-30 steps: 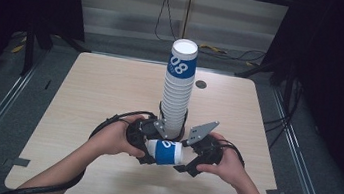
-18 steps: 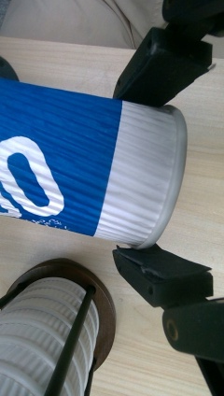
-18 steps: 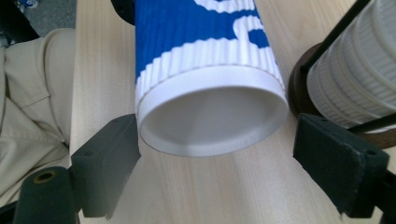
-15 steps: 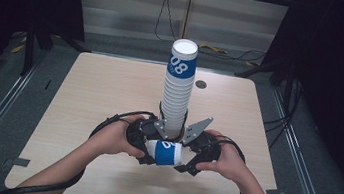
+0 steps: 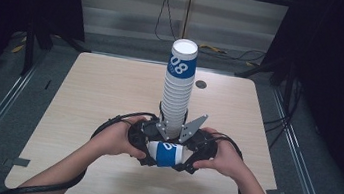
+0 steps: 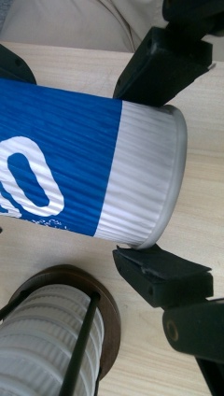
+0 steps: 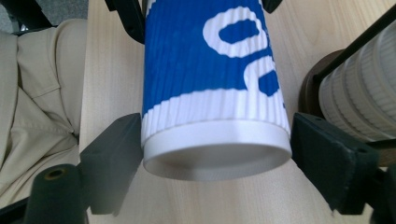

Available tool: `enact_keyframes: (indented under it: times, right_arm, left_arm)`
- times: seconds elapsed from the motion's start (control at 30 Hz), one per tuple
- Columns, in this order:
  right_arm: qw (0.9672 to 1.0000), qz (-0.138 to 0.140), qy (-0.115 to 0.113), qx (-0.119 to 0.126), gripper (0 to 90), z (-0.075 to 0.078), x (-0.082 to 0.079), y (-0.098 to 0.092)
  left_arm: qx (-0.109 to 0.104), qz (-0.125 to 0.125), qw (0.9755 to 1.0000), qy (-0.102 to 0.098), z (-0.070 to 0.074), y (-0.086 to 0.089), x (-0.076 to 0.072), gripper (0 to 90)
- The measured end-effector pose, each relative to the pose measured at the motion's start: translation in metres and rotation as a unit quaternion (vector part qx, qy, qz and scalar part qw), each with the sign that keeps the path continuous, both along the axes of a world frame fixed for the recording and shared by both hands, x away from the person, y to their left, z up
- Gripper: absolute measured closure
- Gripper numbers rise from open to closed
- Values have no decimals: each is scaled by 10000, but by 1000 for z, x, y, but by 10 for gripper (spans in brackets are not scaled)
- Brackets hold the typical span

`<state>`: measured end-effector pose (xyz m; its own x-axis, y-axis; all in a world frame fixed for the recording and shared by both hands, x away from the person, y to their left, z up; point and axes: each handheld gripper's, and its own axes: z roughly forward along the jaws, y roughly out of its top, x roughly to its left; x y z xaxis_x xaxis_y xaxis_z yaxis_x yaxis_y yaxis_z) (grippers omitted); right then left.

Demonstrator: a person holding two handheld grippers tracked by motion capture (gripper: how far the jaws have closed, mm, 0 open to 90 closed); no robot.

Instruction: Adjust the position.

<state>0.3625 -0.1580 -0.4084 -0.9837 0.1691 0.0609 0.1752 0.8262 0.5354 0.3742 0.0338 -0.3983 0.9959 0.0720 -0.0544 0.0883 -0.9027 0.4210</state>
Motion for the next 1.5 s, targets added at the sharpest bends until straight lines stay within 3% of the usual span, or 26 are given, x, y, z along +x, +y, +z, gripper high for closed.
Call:
enact_keyframes:
  times: [0.2, 0.23, 0.47, 0.63, 0.97, 1.5]
  right_arm:
    - [10000, 27, 39, -75, 187, 1, -1, 2]
    - [10000, 46, 38, -75, 188, 1, -1, 2]
    - [9999, 64, 34, -107, 217, 0, -1, 5]
    - [9999, 135, 35, -91, 231, -1, 0, 7]
    - [9998, 136, 41, -168, 279, -2, -1, 10]
    - [10000, 63, -2, -6, 289, -8, -3, 6]
  left_arm:
    - [35, -47, 10000, -65, 1, -3, -1, 222]
    - [79, -160, 9998, -134, 2, -3, 1, 222]
    - [26, -56, 10000, -64, -1, -3, -1, 223]
    - [121, -125, 9998, -78, 0, -3, 0, 222]
    - [96, -103, 9999, -68, 1, -3, -2, 222]
    - [49, -198, 9997, -164, 1, -3, 0, 217]
